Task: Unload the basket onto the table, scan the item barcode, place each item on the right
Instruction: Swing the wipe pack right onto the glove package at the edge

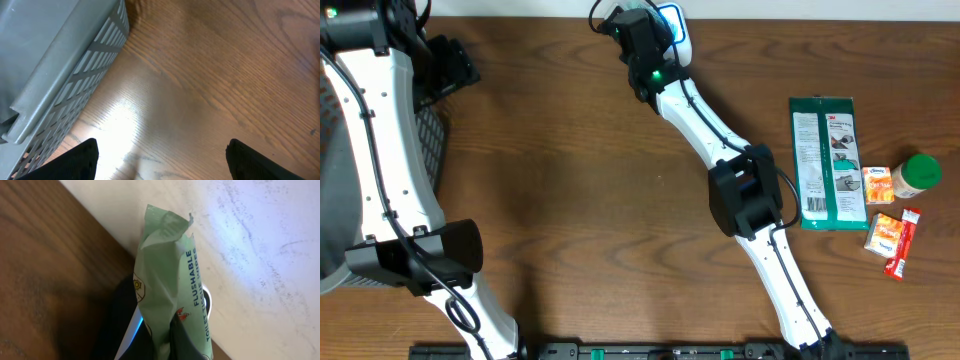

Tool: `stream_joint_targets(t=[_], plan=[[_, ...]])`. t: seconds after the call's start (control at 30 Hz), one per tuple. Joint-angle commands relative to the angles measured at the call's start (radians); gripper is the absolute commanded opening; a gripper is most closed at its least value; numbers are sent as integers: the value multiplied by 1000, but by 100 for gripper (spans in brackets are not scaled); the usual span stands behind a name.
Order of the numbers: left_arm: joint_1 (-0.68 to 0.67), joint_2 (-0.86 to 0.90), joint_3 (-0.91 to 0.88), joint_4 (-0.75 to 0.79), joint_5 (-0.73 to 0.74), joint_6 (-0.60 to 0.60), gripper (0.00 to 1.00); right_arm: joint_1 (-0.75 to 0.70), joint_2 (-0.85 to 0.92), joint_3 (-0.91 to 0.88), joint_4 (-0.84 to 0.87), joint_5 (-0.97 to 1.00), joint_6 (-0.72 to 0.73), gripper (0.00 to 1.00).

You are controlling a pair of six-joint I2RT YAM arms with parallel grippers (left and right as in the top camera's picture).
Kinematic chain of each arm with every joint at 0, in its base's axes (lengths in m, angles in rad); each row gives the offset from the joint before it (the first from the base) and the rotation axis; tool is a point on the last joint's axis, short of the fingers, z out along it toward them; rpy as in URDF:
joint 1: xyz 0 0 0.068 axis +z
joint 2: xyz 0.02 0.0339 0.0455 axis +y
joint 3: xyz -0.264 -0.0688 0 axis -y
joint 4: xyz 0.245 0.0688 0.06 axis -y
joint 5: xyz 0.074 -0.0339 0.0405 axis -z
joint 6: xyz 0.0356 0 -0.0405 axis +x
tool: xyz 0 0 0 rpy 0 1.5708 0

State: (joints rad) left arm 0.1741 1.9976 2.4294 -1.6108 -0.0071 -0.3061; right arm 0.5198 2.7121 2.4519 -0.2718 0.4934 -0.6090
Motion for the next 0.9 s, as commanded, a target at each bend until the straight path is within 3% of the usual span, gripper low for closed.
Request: stream_joint_targets(t=[0.0, 0.17, 0.37, 0.47, 0.63, 0.73, 0.87], plan=[[4, 7, 4, -56, -13, 14, 82, -2, -31, 2, 5, -21, 117, 1], [4, 7, 4, -56, -13, 14, 82, -2, -153, 2, -117, -29, 241, 1], [4, 7, 4, -56, -13, 14, 82, -8, -384, 2, -550, -178, 438, 1], [4, 7, 4, -56, -13, 14, 82, -27, -466, 2, -814, -317, 440, 1], [4, 7, 4, -56, -13, 14, 82, -95, -497, 1, -1178, -381, 441, 1], [4, 7, 4, -56, -13, 14, 82, -161, -478, -25, -1284, -483, 441, 1], [4, 7, 4, -56, -13, 14, 82, -245, -475, -111, -1297, -564, 446, 1]])
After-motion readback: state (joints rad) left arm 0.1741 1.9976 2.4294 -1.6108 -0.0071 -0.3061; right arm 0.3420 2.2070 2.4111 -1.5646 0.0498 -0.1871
